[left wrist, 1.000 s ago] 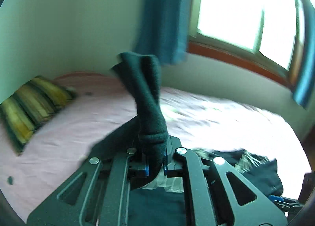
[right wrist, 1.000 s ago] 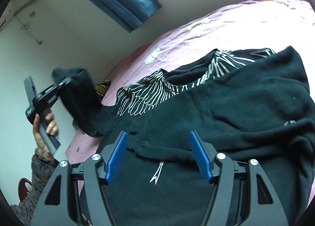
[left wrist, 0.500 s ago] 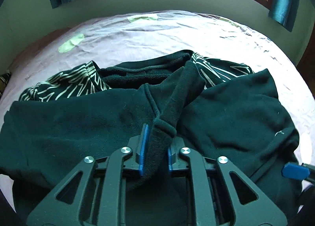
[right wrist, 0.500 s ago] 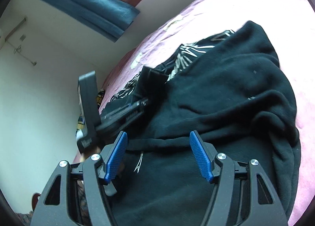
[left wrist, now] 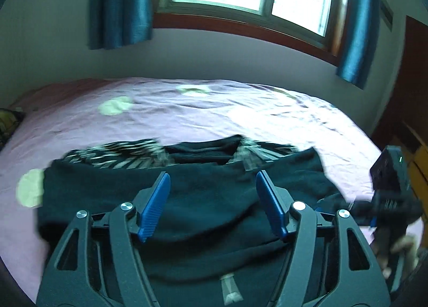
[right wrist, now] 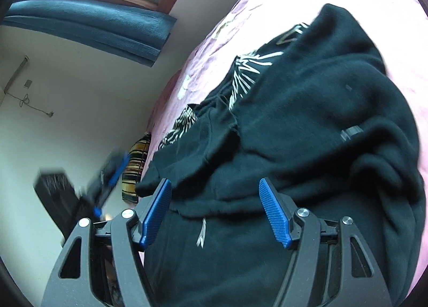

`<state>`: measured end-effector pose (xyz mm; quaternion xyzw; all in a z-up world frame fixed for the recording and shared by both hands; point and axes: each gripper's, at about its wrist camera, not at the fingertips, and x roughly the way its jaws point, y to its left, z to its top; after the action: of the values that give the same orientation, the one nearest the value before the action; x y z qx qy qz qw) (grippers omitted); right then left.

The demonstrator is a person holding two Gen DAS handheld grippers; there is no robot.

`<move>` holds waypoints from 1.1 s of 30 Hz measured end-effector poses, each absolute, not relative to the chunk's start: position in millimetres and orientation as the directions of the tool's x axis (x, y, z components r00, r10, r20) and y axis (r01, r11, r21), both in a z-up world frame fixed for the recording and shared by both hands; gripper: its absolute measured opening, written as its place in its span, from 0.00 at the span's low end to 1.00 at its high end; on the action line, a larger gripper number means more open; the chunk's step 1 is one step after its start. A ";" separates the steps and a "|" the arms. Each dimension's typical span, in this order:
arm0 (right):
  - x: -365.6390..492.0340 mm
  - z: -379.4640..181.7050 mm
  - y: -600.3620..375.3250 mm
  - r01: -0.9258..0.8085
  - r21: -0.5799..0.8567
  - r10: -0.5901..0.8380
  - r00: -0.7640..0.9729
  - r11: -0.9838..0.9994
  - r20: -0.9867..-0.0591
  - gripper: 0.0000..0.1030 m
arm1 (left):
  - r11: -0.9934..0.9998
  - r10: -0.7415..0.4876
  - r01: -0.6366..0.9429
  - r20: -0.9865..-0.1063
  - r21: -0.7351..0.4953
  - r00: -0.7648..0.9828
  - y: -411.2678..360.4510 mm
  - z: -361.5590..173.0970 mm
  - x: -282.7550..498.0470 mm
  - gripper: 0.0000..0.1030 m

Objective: Fold small clothes

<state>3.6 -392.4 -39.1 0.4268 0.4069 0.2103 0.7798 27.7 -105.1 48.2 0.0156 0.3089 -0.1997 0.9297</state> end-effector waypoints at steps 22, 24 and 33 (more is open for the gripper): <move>84.4 -35.2 -344.0 0.029 0.674 0.547 0.559 0.738 -0.623 0.10 | 0.999 0.023 -0.047 -0.750 -0.011 0.661 73.5 -36.0 58.5 0.67; 71.6 -6.1 -354.0 -0.025 0.678 0.545 0.617 0.734 -0.567 0.09 | 0.998 0.040 -0.061 -0.756 -0.001 0.653 76.9 -38.6 61.7 0.67; 12.0 -14.3 -414.2 0.028 0.584 0.419 0.669 0.812 -0.614 0.09 | 0.999 0.001 -0.042 -0.784 -0.032 0.621 76.1 -51.4 66.6 0.74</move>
<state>12.0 -414.2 -14.3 0.2857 0.3911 0.1124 0.8677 66.6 76.1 -51.4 -0.0235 0.4353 0.0119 0.8999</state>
